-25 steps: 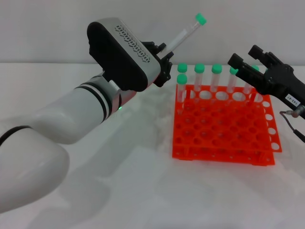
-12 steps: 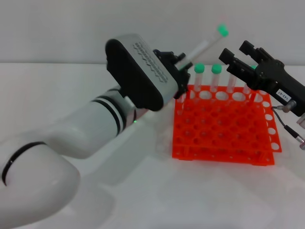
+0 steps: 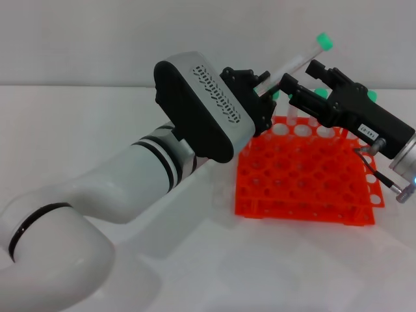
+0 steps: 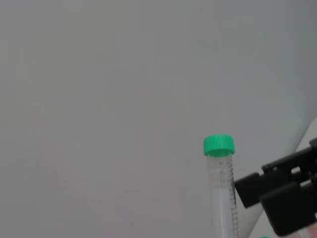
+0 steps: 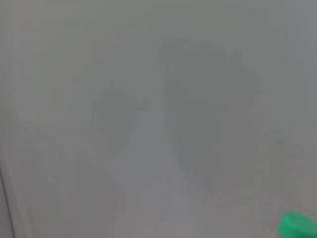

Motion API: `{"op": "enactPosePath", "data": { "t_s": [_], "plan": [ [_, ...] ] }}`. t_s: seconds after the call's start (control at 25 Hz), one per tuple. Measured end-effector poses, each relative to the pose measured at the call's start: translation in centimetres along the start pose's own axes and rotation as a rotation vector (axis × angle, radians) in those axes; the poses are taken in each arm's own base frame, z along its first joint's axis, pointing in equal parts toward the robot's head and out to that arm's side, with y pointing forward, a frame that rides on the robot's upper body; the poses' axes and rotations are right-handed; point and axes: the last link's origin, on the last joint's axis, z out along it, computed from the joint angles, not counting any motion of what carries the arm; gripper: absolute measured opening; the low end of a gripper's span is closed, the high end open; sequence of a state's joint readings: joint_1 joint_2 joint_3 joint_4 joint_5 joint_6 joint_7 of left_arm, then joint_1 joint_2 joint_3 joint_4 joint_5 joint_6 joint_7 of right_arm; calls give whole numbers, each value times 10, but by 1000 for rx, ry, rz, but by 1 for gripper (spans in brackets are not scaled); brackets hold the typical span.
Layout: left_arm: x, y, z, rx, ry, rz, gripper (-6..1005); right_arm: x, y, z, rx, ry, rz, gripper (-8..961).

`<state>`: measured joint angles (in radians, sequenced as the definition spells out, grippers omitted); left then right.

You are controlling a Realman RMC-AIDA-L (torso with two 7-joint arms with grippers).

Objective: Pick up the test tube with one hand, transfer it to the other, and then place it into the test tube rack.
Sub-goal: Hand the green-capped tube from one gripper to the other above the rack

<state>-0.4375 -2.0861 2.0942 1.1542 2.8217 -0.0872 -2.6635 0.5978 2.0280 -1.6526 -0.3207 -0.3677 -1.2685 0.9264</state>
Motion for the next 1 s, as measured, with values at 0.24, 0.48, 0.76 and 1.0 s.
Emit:
{"op": "enactPosePath", "data": {
  "t_s": [0.24, 0.48, 0.76, 1.0],
  "plan": [
    [2, 6, 1, -17, 7, 12, 179, 0, -1, 0, 4, 2, 2, 876],
    [-1, 11, 0, -31, 0, 19, 179, -2, -7, -3, 50, -21, 18, 876],
    [-5, 12, -1, -33, -12, 14, 180, -3, -8, -4, 57, -30, 20, 876],
    [-3, 12, -1, -31, -2, 23, 180, 1, -5, -2, 45, -8, 21, 868]
  ]
}}
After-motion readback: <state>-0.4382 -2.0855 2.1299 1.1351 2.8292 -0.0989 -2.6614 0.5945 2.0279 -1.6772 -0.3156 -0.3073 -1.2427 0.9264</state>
